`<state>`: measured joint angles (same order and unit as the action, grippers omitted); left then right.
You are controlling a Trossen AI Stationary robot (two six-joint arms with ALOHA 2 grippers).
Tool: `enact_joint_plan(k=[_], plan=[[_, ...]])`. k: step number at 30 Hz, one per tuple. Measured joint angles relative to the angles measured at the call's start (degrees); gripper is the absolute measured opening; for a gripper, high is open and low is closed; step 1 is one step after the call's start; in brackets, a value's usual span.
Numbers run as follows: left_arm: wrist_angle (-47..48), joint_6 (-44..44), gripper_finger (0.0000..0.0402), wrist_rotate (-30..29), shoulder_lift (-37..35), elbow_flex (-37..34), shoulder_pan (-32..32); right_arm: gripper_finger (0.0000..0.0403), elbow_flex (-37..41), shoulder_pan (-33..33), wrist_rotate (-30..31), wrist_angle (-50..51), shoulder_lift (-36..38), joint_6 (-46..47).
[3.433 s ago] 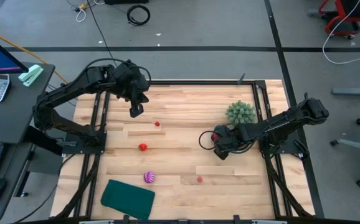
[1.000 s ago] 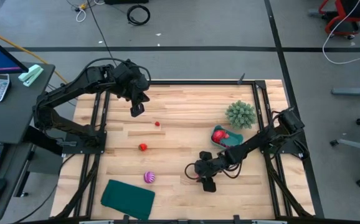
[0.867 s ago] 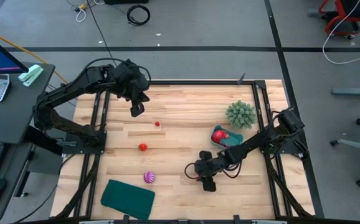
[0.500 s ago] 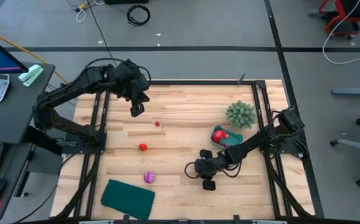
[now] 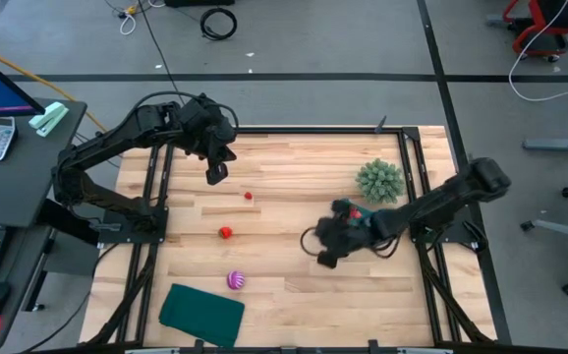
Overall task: Pick and placing Produce into tupperware
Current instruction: Put the peach into the green bin, then put the strawberry into the green bin
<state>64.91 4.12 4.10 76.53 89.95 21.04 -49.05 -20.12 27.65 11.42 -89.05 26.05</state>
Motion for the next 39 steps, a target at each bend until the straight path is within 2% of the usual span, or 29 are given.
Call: enact_joint_plan(k=[7,13,18,23,34,39], plan=[[0.04,0.02,0.0026,0.0,0.0,0.0,0.0,0.007,-0.06,0.72,0.89,26.39,7.9,19.45],[0.03,0.02,0.0012,0.0,0.0,0.0,0.0,0.0071,-0.03,0.75,0.83,41.26,7.42,32.18],[0.02,0.03,0.0009,-0.02,0.0,0.0,0.0,0.0078,-0.01,0.75,-2.68,42.04,5.42,33.51],[-0.02,0.04,0.0021,0.0,0.0,0.0,-0.01,0.0103,-0.01,0.75,-4.14,41.85,4.43,32.65],[-0.02,0.04,0.0009,-0.02,0.0,0.0,0.0,0.0154,-0.03,1.01,-1.13,40.72,4.72,33.24],[0.02,-0.02,0.0016,0.0,0.0,0.0,-0.02,0.016,-0.02,1.37,4.28,38.16,5.09,31.79]])
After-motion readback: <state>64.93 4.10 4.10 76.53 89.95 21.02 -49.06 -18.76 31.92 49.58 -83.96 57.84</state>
